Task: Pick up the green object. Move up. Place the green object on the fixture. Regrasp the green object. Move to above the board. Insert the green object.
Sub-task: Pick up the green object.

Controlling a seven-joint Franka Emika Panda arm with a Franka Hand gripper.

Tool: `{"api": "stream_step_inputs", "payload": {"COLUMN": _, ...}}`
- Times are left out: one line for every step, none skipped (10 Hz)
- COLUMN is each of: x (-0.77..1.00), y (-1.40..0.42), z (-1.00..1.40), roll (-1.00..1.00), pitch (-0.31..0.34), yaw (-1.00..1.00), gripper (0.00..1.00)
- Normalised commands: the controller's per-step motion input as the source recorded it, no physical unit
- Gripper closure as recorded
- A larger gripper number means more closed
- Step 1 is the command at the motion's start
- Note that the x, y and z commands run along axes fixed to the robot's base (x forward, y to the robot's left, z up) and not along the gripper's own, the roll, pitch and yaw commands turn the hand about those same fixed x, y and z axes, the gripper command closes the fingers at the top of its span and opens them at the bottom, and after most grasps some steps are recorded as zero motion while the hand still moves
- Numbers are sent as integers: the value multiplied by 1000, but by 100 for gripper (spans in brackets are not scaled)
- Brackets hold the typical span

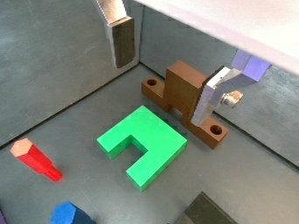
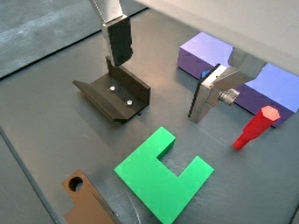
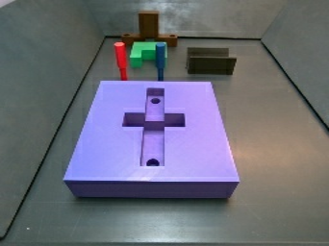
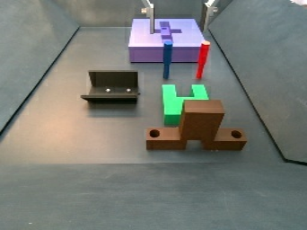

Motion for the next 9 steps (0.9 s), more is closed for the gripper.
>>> {"api": "stream_step_inputs", "payload": {"x": 0, "y": -71, "z": 0, "roll": 0, "pitch": 0, "yaw": 0, "gripper": 0}}
{"api": "stream_step_inputs", "payload": {"x": 171, "y": -254, "z": -37, "roll": 110, "pitch": 0, "yaw": -103, "gripper": 0}}
{"api": "stream_step_inputs", "payload": {"x": 309, "y": -386, "z": -440, "roll": 49, "pitch": -84, "yaw": -154, "gripper": 0}}
{"api": "stream_step_inputs", "payload": {"x": 334, "y": -194, "z": -746, "roll": -137, "pitch": -181, "yaw": -183, "gripper": 0}}
{"api": "stream_step_inputs", "payload": {"x": 271, "y": -77, "z": -874, "roll": -80, "pitch": -141, "yaw": -126, "gripper": 0}}
{"api": "stream_step_inputs", "payload": {"x": 94, "y": 0, "z": -826, "roll": -120, "pitch": -129, "yaw": -46, "gripper": 0}}
{"api": "stream_step_inputs", "payload": {"x": 0, "y": 197, "z": -774, "roll": -150, "pitch": -131, "yaw": -40, "gripper": 0}}
{"api": "stream_step_inputs", "payload": {"x": 0, "y": 54, "z": -837, "roll": -63, "pitch": -94, "yaw": -43, "gripper": 0}}
{"api": "stream_step_inputs", "payload": {"x": 0, "y": 0, "z": -886, "roll": -23, "pitch": -106, "yaw": -3, "gripper": 0}}
